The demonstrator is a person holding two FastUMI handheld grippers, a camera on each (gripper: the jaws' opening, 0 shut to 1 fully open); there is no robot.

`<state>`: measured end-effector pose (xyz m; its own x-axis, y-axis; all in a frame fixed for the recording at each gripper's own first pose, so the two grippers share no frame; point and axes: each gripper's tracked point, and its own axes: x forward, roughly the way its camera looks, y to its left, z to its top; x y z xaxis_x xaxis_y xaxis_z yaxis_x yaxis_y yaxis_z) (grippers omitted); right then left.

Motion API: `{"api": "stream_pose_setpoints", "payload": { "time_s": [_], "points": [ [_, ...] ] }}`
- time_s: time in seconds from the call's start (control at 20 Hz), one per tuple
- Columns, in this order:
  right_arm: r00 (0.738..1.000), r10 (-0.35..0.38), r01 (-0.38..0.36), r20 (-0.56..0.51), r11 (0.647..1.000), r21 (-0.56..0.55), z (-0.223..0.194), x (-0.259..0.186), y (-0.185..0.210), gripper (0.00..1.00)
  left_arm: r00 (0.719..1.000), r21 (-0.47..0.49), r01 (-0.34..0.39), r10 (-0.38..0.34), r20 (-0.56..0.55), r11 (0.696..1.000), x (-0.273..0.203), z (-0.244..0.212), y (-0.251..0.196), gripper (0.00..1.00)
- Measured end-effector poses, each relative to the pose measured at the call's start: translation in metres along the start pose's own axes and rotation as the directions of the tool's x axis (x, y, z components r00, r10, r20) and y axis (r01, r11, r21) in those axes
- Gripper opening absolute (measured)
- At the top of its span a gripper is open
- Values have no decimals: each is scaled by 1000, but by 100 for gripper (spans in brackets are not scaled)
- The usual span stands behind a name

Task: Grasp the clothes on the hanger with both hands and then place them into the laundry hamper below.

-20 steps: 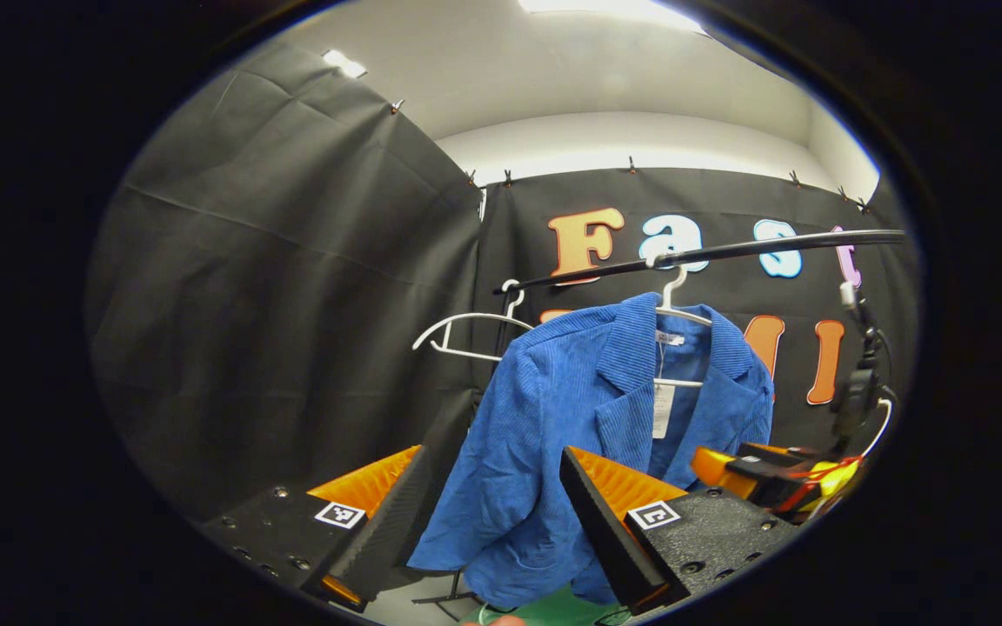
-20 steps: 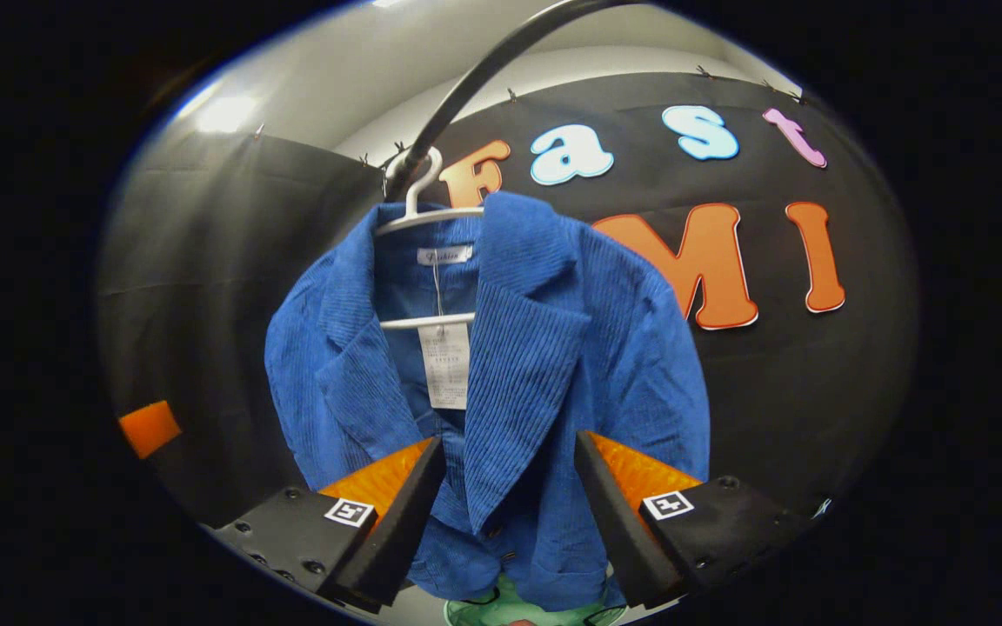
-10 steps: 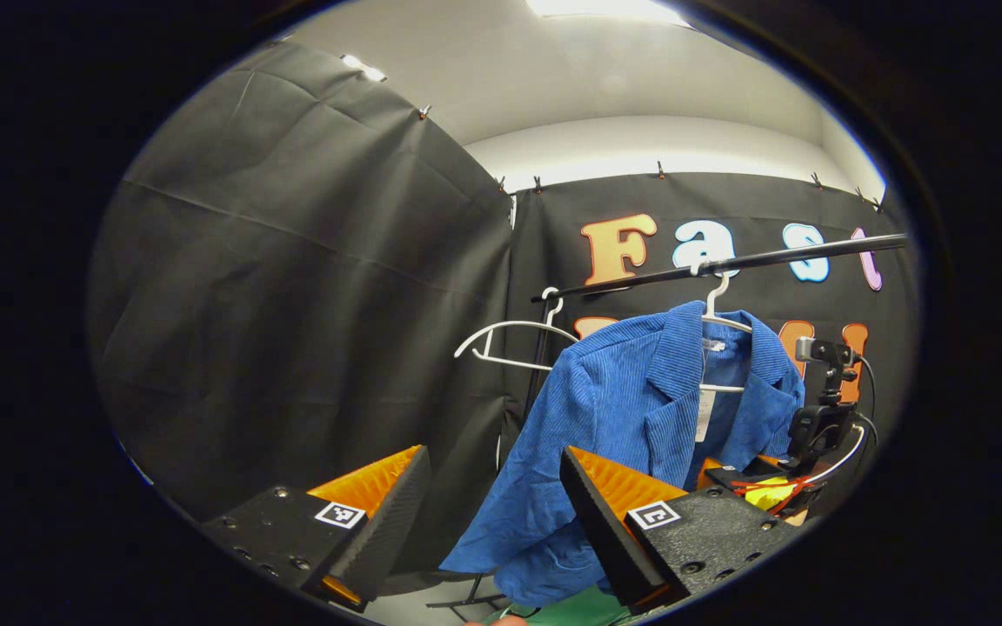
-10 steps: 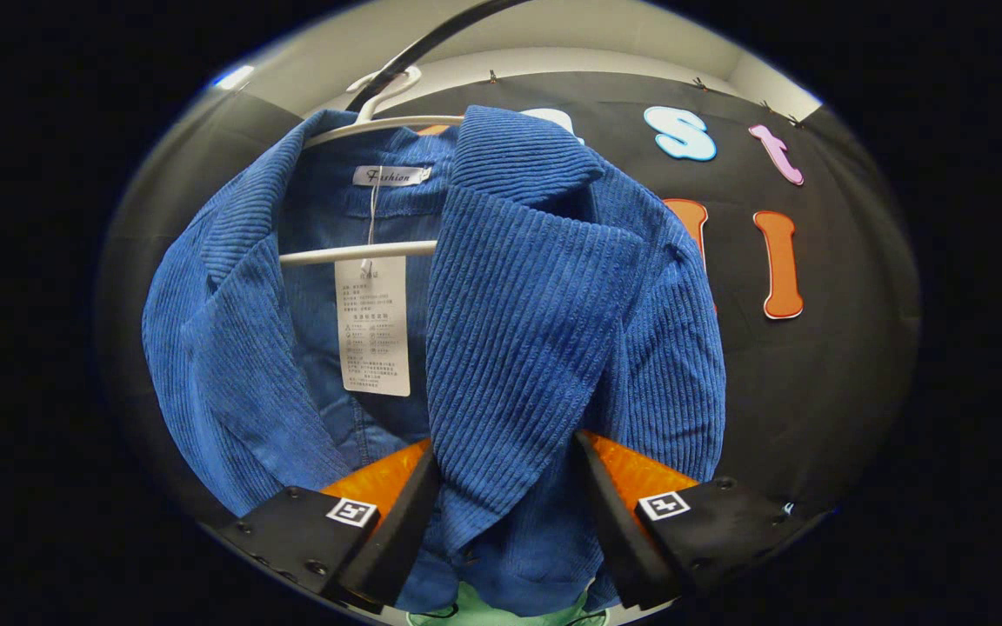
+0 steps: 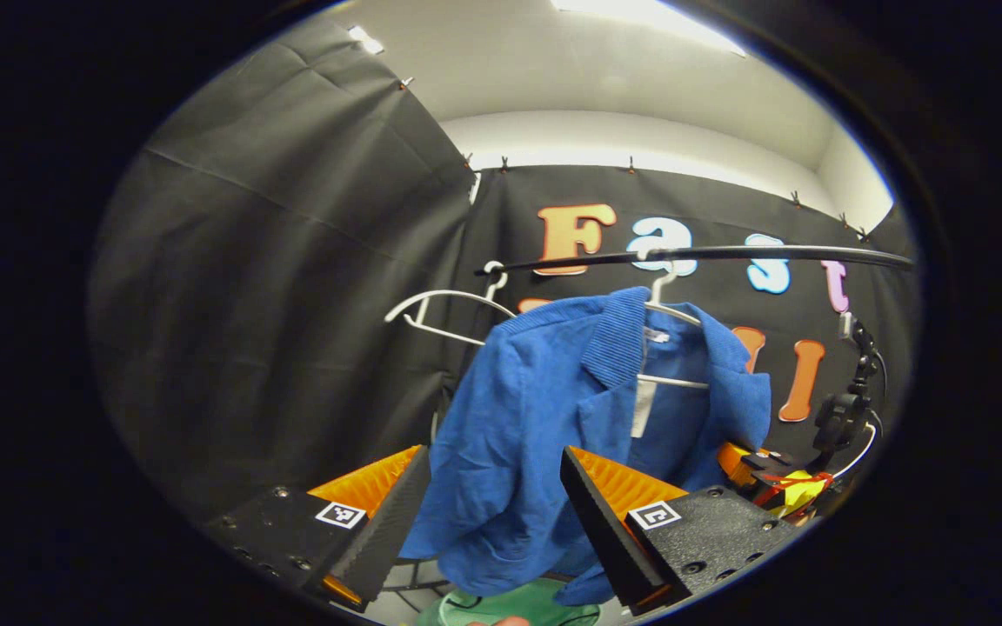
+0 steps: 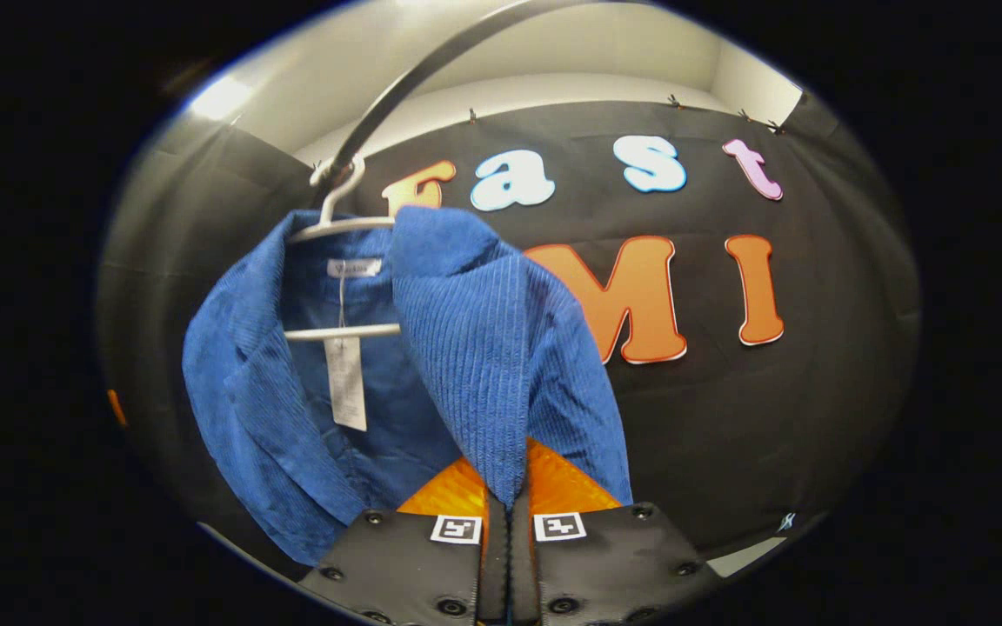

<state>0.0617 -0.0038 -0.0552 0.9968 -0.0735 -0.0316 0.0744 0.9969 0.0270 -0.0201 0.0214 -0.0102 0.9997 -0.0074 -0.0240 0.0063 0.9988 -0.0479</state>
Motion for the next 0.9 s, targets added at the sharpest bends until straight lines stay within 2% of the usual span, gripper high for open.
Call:
{"api": "stream_pose_setpoints", "payload": {
  "time_s": [0.05, 0.1, 0.15, 0.3, 0.35, 0.4, 0.5, 0.65, 0.75, 0.8, 0.9],
  "points": [
    [1000, 4, -4, 26, 1000, 5, 13, -8, -5, 9, 999, -22, 47, -48, -6, 999, 8, -4, -18, 95],
    [999, 7, -7, 54, 1000, 1, 26, -16, -9, 15, 995, -47, 97, -98, -13, 994, 17, -10, -36, 92],
    [997, 12, -11, 83, 1000, -8, 40, -25, -13, 9, 991, -72, 133, -135, -22, 988, 25, -17, -51, 92],
    [989, 47, -43, 143, 998, -36, 73, -49, -14, 9, 986, -83, 150, -156, -65, 985, 56, -46, -76, 95],
    [986, 62, -56, 152, 998, -39, 81, -56, -14, 9, 984, -79, 152, -159, -83, 985, 65, -57, -86, 92],
    [984, 74, -69, 162, 997, -40, 88, -62, -13, 9, 982, -80, 157, -164, -91, 984, 76, -65, -97, 95],
    [980, 92, -85, 175, 995, -49, 97, -74, -12, 9, 990, -77, 116, -122, -73, 990, 93, -74, -108, 92],
    [978, 99, -88, 185, 994, -66, 102, -87, -16, 9, 999, -16, -8, 7, -36, 1000, 110, -86, -101, 91],
    [978, 95, -84, 189, 994, -63, 106, -91, -20, 8, 998, 10, -65, 65, -24, 998, 116, -92, -92, 92],
    [978, 91, -81, 190, 995, -61, 106, -93, -24, 8, 997, 15, -79, 80, -18, 997, 118, -93, -89, 95],
    [979, 88, -80, 183, 995, -52, 102, -91, -26, 9, 998, 6, -57, 57, -15, 998, 126, -91, -83, 90]
  ]
}}
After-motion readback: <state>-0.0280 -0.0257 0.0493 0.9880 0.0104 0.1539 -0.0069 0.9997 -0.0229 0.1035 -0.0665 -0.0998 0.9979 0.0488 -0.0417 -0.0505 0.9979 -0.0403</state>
